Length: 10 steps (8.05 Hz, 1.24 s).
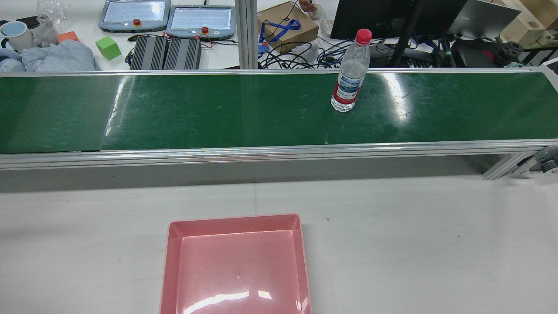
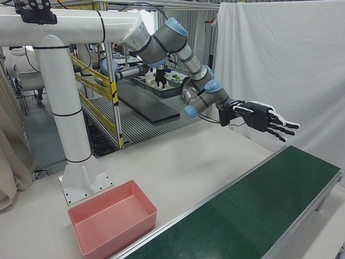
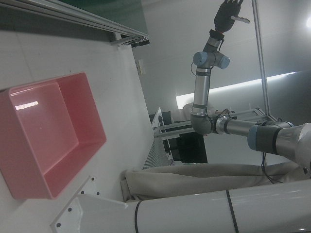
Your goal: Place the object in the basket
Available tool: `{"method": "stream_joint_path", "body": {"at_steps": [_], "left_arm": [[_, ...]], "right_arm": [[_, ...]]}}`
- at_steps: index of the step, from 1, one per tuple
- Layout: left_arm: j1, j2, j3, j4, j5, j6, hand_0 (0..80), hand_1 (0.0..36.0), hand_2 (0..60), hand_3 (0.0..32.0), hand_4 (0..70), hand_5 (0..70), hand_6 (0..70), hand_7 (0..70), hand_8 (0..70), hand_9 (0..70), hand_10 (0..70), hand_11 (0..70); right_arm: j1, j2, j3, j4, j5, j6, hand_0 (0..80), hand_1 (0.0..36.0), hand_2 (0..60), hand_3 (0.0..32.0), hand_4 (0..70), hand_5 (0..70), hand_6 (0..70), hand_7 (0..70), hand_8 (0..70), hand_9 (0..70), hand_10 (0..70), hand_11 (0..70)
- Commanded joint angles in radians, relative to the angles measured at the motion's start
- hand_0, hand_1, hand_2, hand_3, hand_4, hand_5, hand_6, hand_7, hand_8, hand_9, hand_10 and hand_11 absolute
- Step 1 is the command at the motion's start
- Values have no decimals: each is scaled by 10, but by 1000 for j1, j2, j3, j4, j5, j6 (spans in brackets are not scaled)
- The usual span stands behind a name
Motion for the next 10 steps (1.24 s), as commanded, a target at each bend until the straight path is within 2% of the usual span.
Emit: {"method": "stream_joint_path", "body": {"at_steps": [1, 2, 3, 4, 5, 6, 7, 8, 9, 10], "left_arm": [[66, -60, 49, -5, 3, 50, 490, 125, 35, 0, 165, 136, 2, 0, 18, 47, 72, 118], [83, -58, 62, -10, 3, 59, 546, 130, 0, 0, 173, 147, 8, 0, 31, 56, 78, 130], [106, -60, 68, -11, 3, 78, 572, 110, 0, 0, 171, 145, 7, 0, 33, 56, 75, 126], [119, -61, 68, -13, 3, 96, 626, 130, 0, 0, 178, 155, 11, 0, 36, 60, 77, 133], [119, -61, 75, -13, 3, 96, 720, 164, 0, 0, 185, 166, 18, 4, 37, 62, 78, 138], [119, -61, 89, -19, 5, 96, 659, 158, 0, 0, 182, 162, 19, 2, 36, 62, 75, 131], [119, -61, 123, -42, 5, 96, 584, 130, 0, 0, 178, 150, 16, 0, 36, 63, 71, 122], [120, -77, 160, -60, 5, 95, 551, 119, 0, 0, 180, 147, 14, 0, 31, 58, 67, 114], [120, -104, 184, -61, 6, 96, 479, 68, 0, 0, 174, 124, 5, 0, 28, 55, 51, 84], [122, -139, 225, -61, 6, 98, 460, 71, 0, 0, 175, 120, 3, 0, 26, 54, 52, 83]], "right_arm": [[2, 1, 5, 0, 0, 1, 0, 0, 0, 0, 0, 0, 0, 0, 0, 0, 0, 0], [2, -1, 5, 0, 0, 1, 0, 0, 0, 0, 0, 0, 0, 0, 0, 0, 0, 0], [2, -1, 5, 0, 0, 1, 0, 0, 0, 0, 0, 0, 0, 0, 0, 0, 0, 0], [2, -1, 5, 0, 0, 1, 0, 0, 0, 0, 0, 0, 0, 0, 0, 0, 0, 0], [2, -1, 5, 0, 0, 1, 0, 0, 0, 0, 0, 0, 0, 0, 0, 0, 0, 0], [2, -1, 5, 0, 0, 1, 0, 0, 0, 0, 0, 0, 0, 0, 0, 0, 0, 0], [5, -1, 6, 0, 0, 1, 0, 0, 0, 0, 0, 0, 0, 0, 0, 0, 0, 0], [5, -1, 6, -2, 0, 1, 0, 0, 0, 0, 0, 0, 0, 0, 0, 0, 0, 0], [7, -1, 8, 0, 0, 1, 0, 0, 0, 0, 0, 0, 0, 0, 0, 0, 0, 0], [8, -1, 8, 0, 0, 1, 0, 0, 0, 0, 0, 0, 0, 0, 0, 0, 0, 0]]}}
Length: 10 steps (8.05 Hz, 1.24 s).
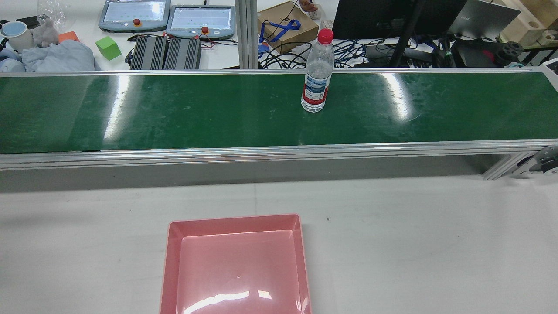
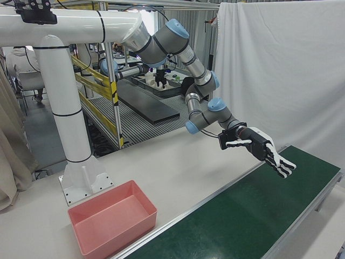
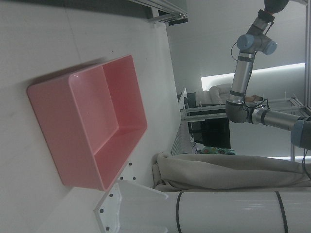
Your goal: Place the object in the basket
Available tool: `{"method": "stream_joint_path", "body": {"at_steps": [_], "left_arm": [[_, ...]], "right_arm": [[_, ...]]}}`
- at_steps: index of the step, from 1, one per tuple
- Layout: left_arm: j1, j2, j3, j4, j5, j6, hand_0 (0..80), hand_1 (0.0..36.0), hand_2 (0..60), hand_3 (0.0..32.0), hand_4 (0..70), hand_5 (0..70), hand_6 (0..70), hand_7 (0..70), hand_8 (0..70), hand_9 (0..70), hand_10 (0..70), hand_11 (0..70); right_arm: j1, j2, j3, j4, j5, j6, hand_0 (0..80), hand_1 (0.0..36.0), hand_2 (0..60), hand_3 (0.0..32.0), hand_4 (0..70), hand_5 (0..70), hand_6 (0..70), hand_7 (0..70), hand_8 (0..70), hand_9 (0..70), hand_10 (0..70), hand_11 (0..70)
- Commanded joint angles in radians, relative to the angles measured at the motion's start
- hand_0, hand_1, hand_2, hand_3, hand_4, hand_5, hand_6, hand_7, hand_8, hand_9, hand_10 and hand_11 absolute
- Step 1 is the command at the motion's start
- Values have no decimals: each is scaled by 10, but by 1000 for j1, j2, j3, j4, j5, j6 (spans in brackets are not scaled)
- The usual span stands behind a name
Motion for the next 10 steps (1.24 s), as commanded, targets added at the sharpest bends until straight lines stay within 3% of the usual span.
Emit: {"method": "stream_joint_path", "body": {"at_steps": [1, 4, 6, 8, 10], "left_arm": [[14, -89, 101, -6, 1, 14, 464, 61, 0, 0, 160, 116, 0, 0, 16, 47, 45, 74], [65, -120, 108, 5, 2, 57, 484, 89, 0, 0, 174, 129, 2, 0, 18, 49, 57, 94], [62, -122, 123, -57, 87, -36, 496, 110, 0, 0, 178, 135, 6, 0, 14, 42, 81, 131], [65, -151, 123, -66, 93, -50, 504, 126, 0, 0, 182, 141, 8, 0, 18, 47, 76, 126], [64, -148, 152, -64, 93, -58, 500, 100, 0, 0, 183, 139, 9, 0, 17, 47, 72, 117]], "right_arm": [[3, 0, 1, 1, 0, 0, 0, 0, 0, 0, 0, 0, 0, 0, 0, 0, 0, 0], [4, 0, 3, 1, 0, 0, 0, 0, 0, 0, 0, 0, 0, 0, 0, 0, 0, 0], [4, 0, 1, 1, 0, 0, 0, 0, 0, 0, 0, 0, 0, 0, 0, 0, 0, 0], [4, 0, 1, 1, 0, 0, 0, 0, 0, 0, 0, 0, 0, 0, 0, 0, 0, 0], [4, 0, 1, 1, 0, 0, 0, 0, 0, 0, 0, 0, 0, 0, 0, 0, 0, 0]]}}
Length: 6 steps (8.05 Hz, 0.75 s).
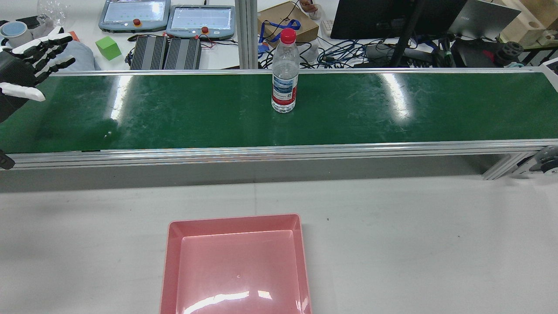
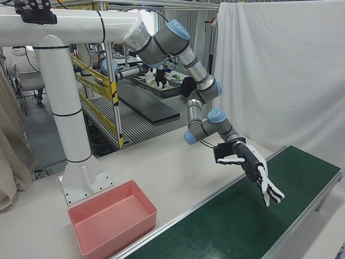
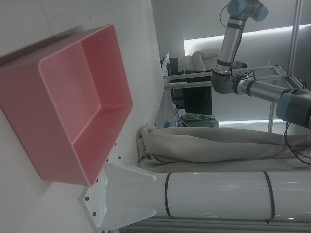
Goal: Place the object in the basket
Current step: 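Raise the left hand and move it toward the approaching bottle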
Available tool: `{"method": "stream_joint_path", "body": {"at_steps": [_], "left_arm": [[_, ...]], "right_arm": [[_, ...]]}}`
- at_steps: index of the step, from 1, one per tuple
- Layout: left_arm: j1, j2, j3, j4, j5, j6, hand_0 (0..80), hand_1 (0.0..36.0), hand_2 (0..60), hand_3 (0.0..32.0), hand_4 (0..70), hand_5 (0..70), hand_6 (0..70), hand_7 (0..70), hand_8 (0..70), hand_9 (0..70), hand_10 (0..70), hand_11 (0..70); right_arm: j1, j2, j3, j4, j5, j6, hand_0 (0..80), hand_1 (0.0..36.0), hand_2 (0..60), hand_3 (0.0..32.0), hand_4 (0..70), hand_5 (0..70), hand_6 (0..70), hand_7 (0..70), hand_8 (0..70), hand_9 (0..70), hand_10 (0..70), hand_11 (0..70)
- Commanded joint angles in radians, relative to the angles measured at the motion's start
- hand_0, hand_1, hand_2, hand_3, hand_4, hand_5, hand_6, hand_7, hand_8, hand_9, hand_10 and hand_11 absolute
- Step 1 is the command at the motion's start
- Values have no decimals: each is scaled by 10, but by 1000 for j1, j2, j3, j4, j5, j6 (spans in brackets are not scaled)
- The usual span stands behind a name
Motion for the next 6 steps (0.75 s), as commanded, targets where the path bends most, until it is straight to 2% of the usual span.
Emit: {"method": "stream_joint_path", "body": {"at_steps": [1, 4, 6], "left_arm": [[-4, 0, 36, 30, 2, -4, 520, 123, 0, 0, 195, 146, 13, 0, 32, 53, 79, 130], [-21, 2, 33, 68, -1, -18, 532, 157, 0, 0, 197, 155, 6, 0, 36, 55, 75, 126], [-18, 2, 35, 71, -3, -24, 529, 161, 20, 0, 199, 157, 5, 0, 39, 56, 71, 121]], "right_arm": [[0, 0, 0, 0, 0, 0, 0, 0, 0, 0, 0, 0, 0, 0, 0, 0, 0, 0], [0, 0, 0, 0, 0, 0, 0, 0, 0, 0, 0, 0, 0, 0, 0, 0, 0, 0], [0, 0, 0, 0, 0, 0, 0, 0, 0, 0, 0, 0, 0, 0, 0, 0, 0, 0]]}}
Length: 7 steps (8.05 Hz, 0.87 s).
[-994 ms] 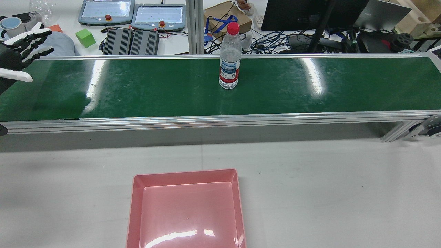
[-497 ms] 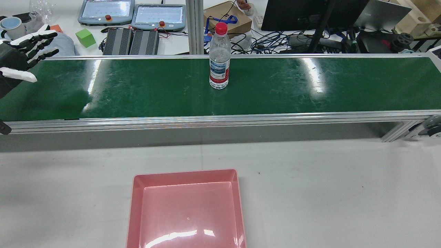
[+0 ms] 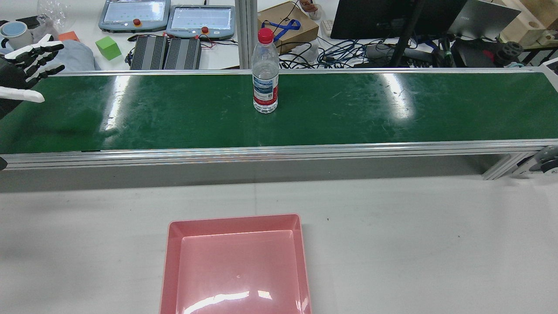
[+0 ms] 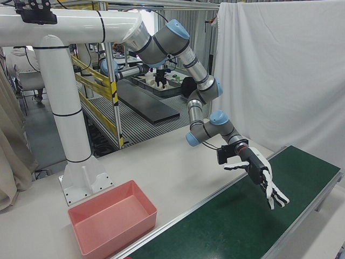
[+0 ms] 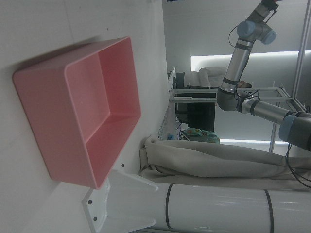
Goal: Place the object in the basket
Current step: 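Raise the left hand and move it toward the approaching bottle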
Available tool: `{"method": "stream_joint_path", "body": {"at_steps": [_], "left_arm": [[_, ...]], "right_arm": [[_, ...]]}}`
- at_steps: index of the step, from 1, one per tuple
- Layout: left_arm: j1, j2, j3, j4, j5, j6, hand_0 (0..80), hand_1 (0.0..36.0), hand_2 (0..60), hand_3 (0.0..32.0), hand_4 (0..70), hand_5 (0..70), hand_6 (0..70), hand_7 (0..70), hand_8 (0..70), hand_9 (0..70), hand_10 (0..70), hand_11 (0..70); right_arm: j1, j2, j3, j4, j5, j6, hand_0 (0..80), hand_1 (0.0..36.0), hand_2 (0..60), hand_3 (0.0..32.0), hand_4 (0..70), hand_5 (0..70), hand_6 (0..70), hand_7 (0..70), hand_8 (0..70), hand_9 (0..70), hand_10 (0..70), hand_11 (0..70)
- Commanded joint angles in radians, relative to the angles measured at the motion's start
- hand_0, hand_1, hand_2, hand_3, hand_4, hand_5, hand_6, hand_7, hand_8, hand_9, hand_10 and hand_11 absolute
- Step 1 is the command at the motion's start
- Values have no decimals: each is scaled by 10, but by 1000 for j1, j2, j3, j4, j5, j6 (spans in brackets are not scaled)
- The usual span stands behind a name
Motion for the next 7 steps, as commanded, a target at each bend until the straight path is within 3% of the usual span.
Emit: {"method": "stream_joint_path", "body": {"at_steps": [1, 3, 4, 5, 7], "left_arm": [[2, 3, 2, 8, -10, -9, 533, 166, 22, 0, 199, 160, 6, 0, 40, 59, 75, 127], [-1, 6, -1, 16, -34, -68, 551, 179, 24, 0, 200, 161, 0, 0, 45, 63, 76, 129], [2, 5, -7, 20, -89, -68, 557, 179, 5, 0, 194, 160, 0, 0, 31, 62, 73, 127], [9, 2, -35, 77, -167, -68, 575, 191, 0, 0, 200, 163, 0, 0, 33, 63, 73, 128], [48, -1, -107, 192, -240, -54, 572, 200, 35, 0, 194, 160, 0, 0, 32, 62, 74, 130]], "right_arm": [[0, 0, 0, -1, 0, 0, 0, 0, 0, 0, 0, 0, 0, 0, 0, 0, 0, 0], [0, 0, 1, 1, 0, 0, 0, 0, 0, 0, 0, 0, 0, 0, 0, 0, 0, 0], [0, 0, 0, 1, 0, 0, 0, 0, 0, 0, 0, 0, 0, 0, 0, 0, 0, 0], [0, 0, 0, 1, 0, 0, 0, 0, 0, 0, 0, 0, 0, 0, 0, 0, 0, 0], [2, 0, 1, -1, 0, 0, 0, 0, 0, 0, 0, 0, 0, 0, 0, 0, 0, 0]]}}
